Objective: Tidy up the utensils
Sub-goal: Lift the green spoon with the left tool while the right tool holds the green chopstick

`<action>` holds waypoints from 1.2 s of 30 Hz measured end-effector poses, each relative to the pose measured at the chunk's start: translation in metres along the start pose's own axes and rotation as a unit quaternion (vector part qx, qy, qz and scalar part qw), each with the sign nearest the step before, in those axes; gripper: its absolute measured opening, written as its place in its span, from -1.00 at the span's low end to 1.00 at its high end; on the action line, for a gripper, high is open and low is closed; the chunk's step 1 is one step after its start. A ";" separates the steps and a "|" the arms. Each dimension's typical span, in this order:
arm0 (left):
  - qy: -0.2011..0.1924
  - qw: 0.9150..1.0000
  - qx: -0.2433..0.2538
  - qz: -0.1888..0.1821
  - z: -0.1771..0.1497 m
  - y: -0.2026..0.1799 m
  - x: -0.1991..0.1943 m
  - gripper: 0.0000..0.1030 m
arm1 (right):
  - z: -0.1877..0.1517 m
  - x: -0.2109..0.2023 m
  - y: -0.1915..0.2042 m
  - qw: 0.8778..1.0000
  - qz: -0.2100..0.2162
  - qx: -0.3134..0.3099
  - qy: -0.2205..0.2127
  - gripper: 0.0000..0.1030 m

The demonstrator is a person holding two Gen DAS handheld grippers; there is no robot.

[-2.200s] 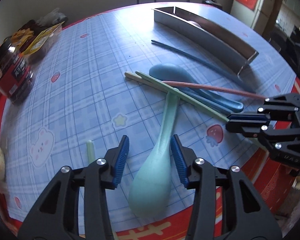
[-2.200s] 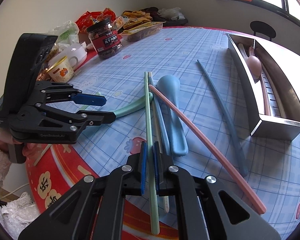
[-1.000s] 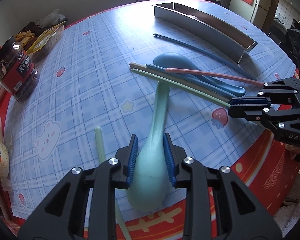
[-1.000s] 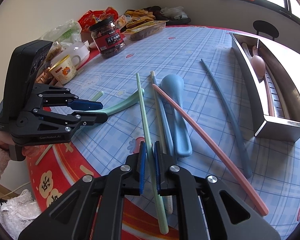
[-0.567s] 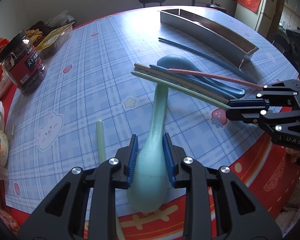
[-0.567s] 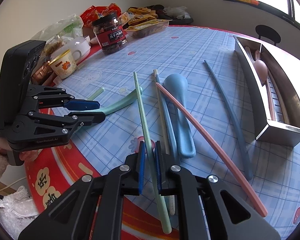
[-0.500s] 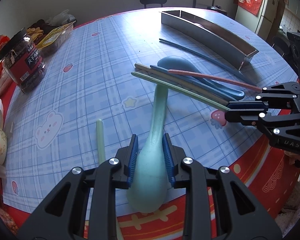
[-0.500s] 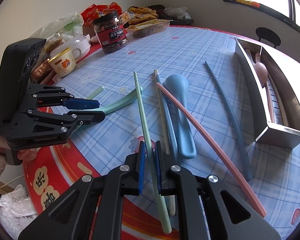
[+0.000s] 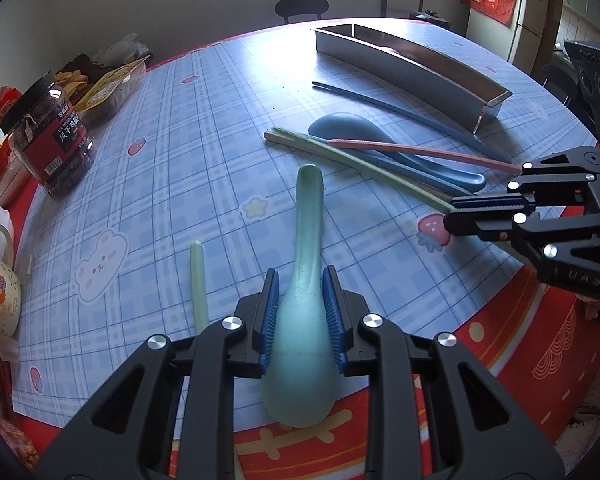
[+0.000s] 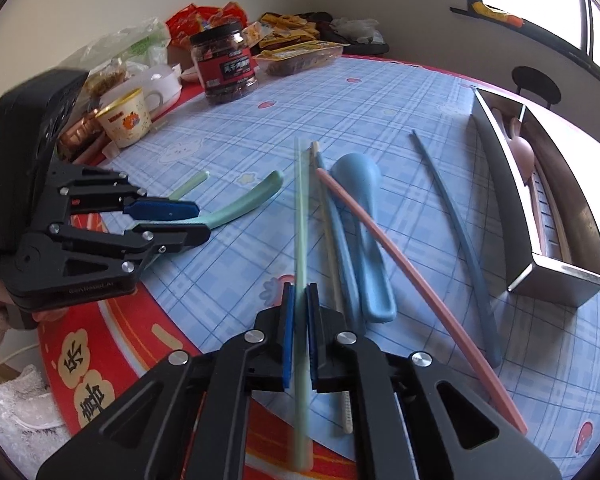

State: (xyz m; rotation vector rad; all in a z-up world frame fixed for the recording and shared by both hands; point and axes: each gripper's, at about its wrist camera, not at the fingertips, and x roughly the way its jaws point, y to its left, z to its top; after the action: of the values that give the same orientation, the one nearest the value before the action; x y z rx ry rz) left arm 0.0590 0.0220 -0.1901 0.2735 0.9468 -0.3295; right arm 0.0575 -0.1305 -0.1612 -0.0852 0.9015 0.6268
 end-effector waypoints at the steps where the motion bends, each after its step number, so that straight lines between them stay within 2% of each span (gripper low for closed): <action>1: -0.001 1.000 -0.006 -0.006 0.000 0.002 0.000 -0.51 | 0.000 -0.003 -0.004 1.000 0.006 0.008 -0.008 -0.88; 5: -0.004 0.998 -0.045 -0.037 0.001 0.014 -0.005 -0.59 | -0.002 -0.010 -0.015 0.999 0.017 0.038 -0.028 -0.88; 10: -0.023 0.996 -0.075 -0.047 0.003 0.020 -0.018 -0.89 | -0.001 -0.013 -0.020 0.998 0.025 0.051 -0.034 -0.88; 12: -0.016 0.995 -0.082 -0.053 0.000 0.020 -0.014 -0.91 | -0.001 -0.012 -0.021 0.998 0.028 0.054 -0.034 -0.88; 14: -0.012 0.995 -0.088 -0.037 -0.002 0.022 -0.012 -0.91 | 0.000 -0.012 -0.022 0.997 0.030 0.056 -0.035 -0.88; 16: -0.006 0.994 -0.096 -0.047 -0.003 0.025 -0.014 -0.90 | 0.000 -0.012 -0.022 0.997 0.031 0.058 -0.036 -0.88; 20: -0.003 0.994 -0.094 -0.049 -0.004 0.026 -0.014 -0.79 | -0.001 -0.012 -0.023 0.997 0.036 0.062 -0.036 -0.88; 22: 0.002 0.995 -0.090 -0.052 -0.004 0.023 -0.013 -0.48 | -0.001 -0.012 -0.024 0.997 0.039 0.063 -0.035 -0.88; 24: 0.001 0.995 -0.086 -0.057 -0.003 0.020 -0.014 -0.38 | -0.001 -0.012 -0.023 0.997 0.040 0.064 -0.035 -0.88; 36: 0.004 0.994 -0.074 -0.078 0.006 0.004 -0.001 -0.33 | -0.002 -0.013 -0.025 0.996 0.048 0.069 -0.039 -0.88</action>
State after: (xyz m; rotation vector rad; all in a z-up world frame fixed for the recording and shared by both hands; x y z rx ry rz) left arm 0.0644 0.0240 -0.1853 0.0644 0.9977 -0.3989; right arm 0.0639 -0.1579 -0.1576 0.1058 0.8753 0.6510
